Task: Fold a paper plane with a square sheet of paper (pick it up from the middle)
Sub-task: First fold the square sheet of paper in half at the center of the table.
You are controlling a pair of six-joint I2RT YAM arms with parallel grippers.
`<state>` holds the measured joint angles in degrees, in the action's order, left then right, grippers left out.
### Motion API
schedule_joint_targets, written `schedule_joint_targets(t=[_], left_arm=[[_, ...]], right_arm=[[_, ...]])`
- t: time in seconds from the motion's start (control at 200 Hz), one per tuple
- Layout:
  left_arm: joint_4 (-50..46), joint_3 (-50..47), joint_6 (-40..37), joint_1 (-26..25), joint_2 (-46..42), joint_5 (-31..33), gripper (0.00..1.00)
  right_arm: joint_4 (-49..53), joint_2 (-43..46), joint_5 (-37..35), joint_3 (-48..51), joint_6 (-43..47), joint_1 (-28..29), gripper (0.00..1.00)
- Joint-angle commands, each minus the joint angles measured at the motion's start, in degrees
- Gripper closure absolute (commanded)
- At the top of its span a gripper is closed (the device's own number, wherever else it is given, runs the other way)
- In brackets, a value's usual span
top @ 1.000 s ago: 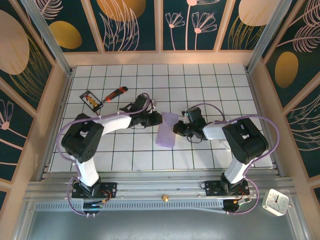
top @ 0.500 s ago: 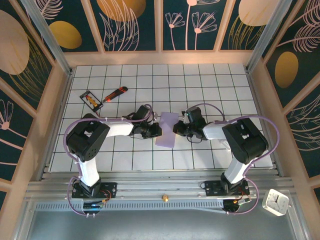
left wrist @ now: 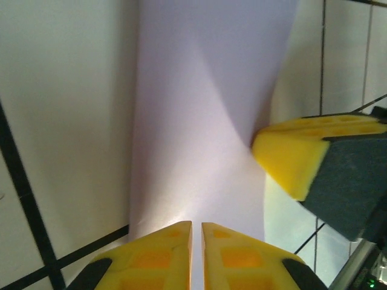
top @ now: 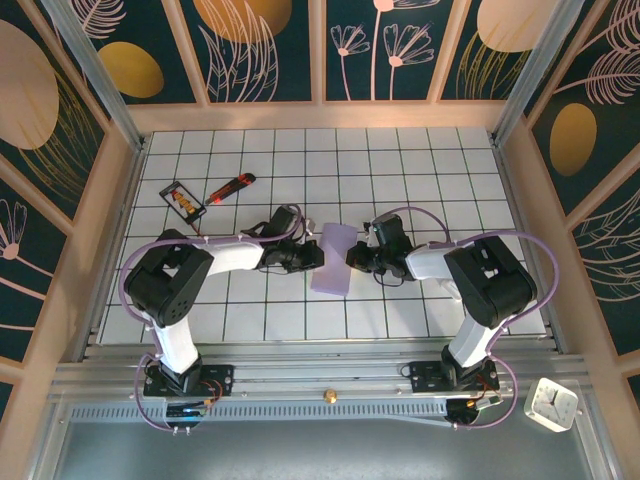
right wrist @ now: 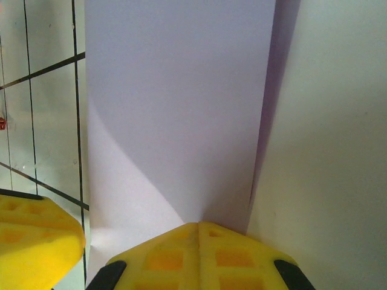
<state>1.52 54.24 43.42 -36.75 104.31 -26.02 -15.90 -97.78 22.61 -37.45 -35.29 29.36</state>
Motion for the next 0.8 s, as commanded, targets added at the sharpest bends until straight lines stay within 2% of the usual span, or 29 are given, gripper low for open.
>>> schedule_joint_targets(t=[0.0,0.215,0.796], left_arm=[[0.9,3.5,0.3,0.3,1.8,-0.6,0.86],[-1.8,5.9,-2.3,0.5,5.7,1.8,0.88],[-2.5,-0.9,-4.7,1.8,7.3,4.1,0.97]], right_arm=[[9.3,-2.6,-4.6,2.8,0.4,0.3,1.0],[9.9,-1.9,-4.9,2.6,0.6,0.4,1.0],[10.1,-1.2,-4.9,3.1,0.6,0.3,1.0]])
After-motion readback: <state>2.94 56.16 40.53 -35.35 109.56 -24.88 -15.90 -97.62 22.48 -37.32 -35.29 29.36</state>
